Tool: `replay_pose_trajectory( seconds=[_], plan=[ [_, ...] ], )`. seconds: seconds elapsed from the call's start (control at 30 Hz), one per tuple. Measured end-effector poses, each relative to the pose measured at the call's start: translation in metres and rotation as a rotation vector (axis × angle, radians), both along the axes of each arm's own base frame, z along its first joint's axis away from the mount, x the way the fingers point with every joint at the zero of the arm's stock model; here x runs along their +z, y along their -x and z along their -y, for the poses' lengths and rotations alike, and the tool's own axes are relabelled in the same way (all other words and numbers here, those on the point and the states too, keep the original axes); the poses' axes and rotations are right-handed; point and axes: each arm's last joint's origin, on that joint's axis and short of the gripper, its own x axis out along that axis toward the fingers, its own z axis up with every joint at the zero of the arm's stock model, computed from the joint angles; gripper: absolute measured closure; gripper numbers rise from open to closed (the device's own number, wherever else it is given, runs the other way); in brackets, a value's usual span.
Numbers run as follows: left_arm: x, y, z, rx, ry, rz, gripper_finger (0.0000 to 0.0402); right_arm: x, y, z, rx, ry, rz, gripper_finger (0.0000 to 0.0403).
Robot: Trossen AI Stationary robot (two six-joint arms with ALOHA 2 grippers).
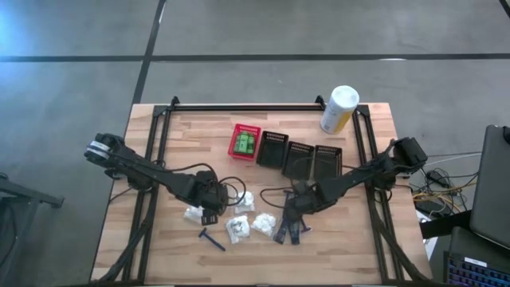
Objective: Pick & Place Travel size toiletries
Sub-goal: Put the razor into the right black bin
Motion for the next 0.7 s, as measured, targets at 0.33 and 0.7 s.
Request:
replay_pose_trajectory(
  seconds=[0.33,0.7],
  plan=[
    [-0.002,0.001,-0.001,0.001,-0.004,-0.008,0.0147,-0.008,-0.022,-0.012,0.056,0.017,-0.069,0.0132],
    [-0.006,0.006,-0.003,0.024,0.003,-0.01,0.0147,-0.008,-0.023,-0.021,0.103,0.019,-0.138,0.021]
  ],
)
